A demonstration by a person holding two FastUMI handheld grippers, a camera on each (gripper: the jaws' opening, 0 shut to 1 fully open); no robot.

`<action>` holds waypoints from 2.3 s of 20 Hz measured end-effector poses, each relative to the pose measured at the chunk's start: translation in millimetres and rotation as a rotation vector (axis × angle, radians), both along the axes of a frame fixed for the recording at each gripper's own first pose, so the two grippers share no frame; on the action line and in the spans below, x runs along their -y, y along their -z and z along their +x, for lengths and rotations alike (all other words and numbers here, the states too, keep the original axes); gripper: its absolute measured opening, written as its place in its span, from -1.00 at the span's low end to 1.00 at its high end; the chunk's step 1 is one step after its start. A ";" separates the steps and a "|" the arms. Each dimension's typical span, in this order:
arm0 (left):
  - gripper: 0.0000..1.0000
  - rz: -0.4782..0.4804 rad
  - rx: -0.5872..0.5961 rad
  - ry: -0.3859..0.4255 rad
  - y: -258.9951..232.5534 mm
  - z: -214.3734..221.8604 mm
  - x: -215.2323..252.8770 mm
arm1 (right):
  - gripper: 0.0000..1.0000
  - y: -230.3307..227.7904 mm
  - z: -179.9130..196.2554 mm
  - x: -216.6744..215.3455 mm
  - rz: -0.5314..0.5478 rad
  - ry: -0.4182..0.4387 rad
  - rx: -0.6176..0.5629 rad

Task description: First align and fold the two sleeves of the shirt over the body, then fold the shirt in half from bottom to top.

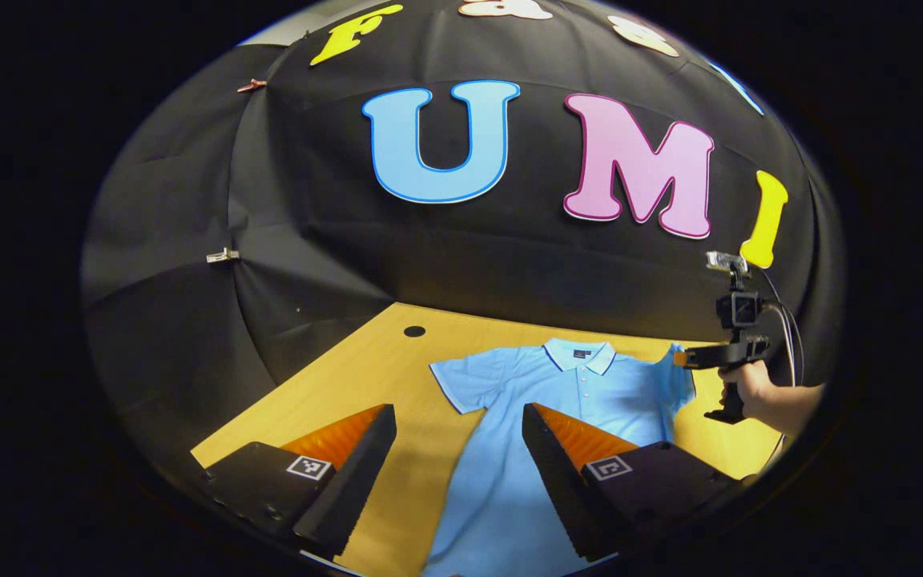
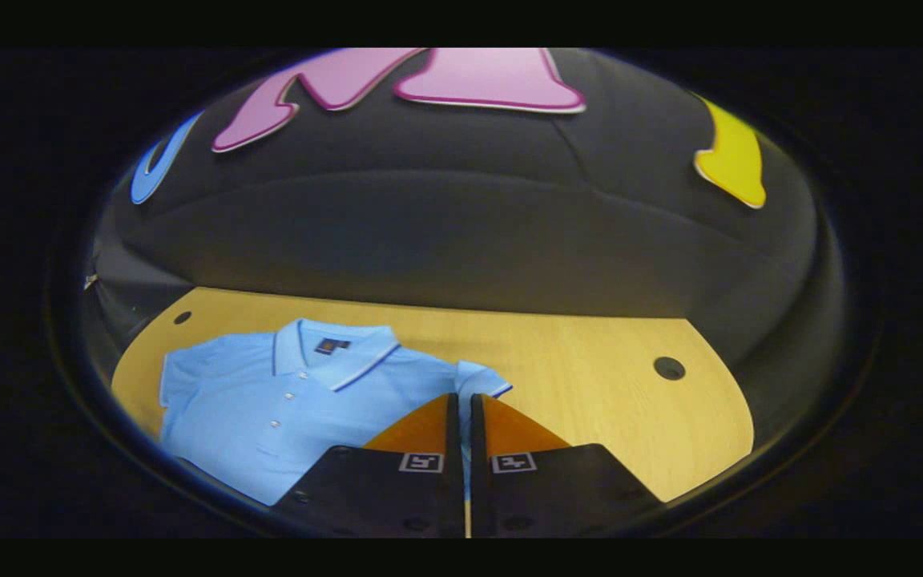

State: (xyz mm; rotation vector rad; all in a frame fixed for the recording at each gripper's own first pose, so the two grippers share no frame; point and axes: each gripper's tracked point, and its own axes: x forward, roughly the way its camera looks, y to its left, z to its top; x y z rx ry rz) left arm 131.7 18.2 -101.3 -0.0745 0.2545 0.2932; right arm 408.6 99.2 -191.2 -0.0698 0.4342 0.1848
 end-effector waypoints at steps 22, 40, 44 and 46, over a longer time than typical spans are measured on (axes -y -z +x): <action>0.99 0.017 -0.177 0.073 124.3 303.7 -104.8 | 0.98 24.8 -106.2 43.7 0.039 -0.037 0.080; 0.05 -0.034 -0.267 0.090 168.3 334.4 -88.6 | 0.96 52.0 -112.5 99.9 0.044 0.002 0.013; -0.85 -0.057 -0.231 0.096 163.3 339.8 -81.1 | 0.96 55.4 -116.7 107.1 0.077 0.022 0.005; -0.87 -0.067 -0.227 0.085 159.5 338.0 -79.8 | 0.96 55.2 -119.8 110.8 0.073 0.024 0.006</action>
